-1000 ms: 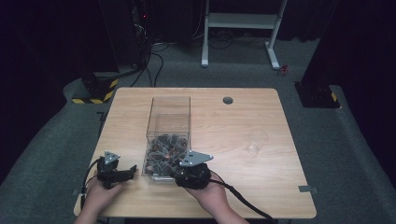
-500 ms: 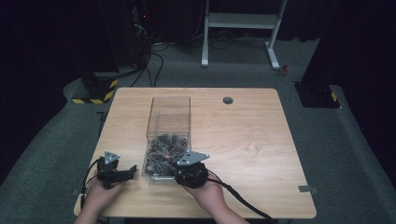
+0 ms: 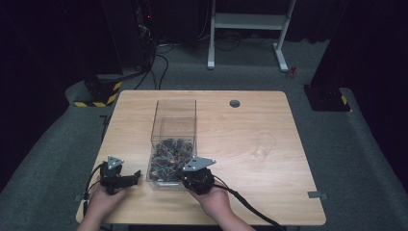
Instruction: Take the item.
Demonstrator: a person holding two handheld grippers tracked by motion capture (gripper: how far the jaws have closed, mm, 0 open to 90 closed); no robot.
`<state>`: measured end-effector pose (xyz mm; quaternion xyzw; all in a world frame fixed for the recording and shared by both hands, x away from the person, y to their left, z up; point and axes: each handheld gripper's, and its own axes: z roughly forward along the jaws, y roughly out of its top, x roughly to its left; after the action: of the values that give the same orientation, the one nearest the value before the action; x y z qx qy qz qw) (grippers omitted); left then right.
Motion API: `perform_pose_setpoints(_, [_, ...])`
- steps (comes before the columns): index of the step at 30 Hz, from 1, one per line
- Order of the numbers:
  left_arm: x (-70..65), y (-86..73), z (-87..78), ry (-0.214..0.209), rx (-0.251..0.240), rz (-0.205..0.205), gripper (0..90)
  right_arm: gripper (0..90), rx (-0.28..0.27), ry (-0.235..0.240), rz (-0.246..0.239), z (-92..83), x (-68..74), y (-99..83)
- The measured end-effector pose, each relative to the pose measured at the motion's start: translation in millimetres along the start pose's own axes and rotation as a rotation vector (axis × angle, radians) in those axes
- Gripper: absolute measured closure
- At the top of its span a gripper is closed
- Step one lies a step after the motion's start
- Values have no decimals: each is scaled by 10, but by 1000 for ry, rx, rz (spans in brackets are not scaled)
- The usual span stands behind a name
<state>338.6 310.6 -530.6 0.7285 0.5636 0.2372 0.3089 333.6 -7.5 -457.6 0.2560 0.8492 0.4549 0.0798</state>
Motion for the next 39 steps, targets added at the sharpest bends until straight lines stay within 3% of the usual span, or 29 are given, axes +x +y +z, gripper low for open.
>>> perform_pose_setpoints(9, [0, 0, 0, 0, 0, 0, 59, 900, -61, -11, -23, -125, -7, 37])
perform_pose_setpoints(39, [3, 1, -2, -1, 3, 4, 59, 900, -149, -43, 0, -331, -70, 102])
